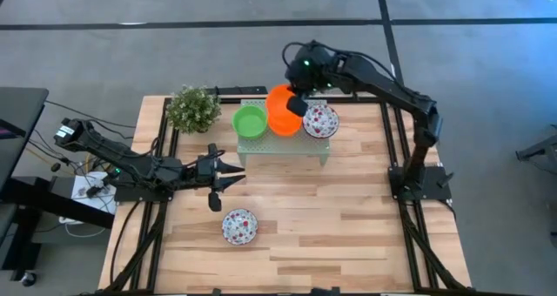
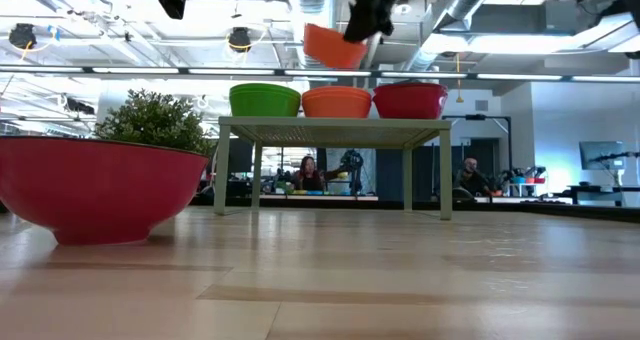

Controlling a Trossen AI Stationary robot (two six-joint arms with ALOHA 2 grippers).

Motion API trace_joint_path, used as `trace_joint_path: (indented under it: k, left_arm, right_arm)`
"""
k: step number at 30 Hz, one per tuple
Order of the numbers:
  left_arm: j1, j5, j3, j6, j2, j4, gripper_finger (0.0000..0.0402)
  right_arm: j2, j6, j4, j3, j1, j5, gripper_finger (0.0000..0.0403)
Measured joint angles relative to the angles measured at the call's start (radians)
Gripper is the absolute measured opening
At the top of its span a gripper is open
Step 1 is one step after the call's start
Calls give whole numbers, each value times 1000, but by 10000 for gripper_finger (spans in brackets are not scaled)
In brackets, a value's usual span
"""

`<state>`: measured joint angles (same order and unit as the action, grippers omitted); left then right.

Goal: Pick & Place Mini bowls
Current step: Stack the orange bowl on the orange bowl on the shelf

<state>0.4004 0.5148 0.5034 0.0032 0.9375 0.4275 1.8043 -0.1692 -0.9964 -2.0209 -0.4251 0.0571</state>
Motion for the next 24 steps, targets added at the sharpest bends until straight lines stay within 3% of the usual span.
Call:
trace_joint_path:
  k: [10,24]
  left_arm:
    - [0,0,0,0,0,0,81]
    - [0,0,0,-7,0,0,81]
  right_arm:
    - [108,-92,-21,-18,-66,-120,0]
    - [115,-113,-122,-18,-75,-139,0]
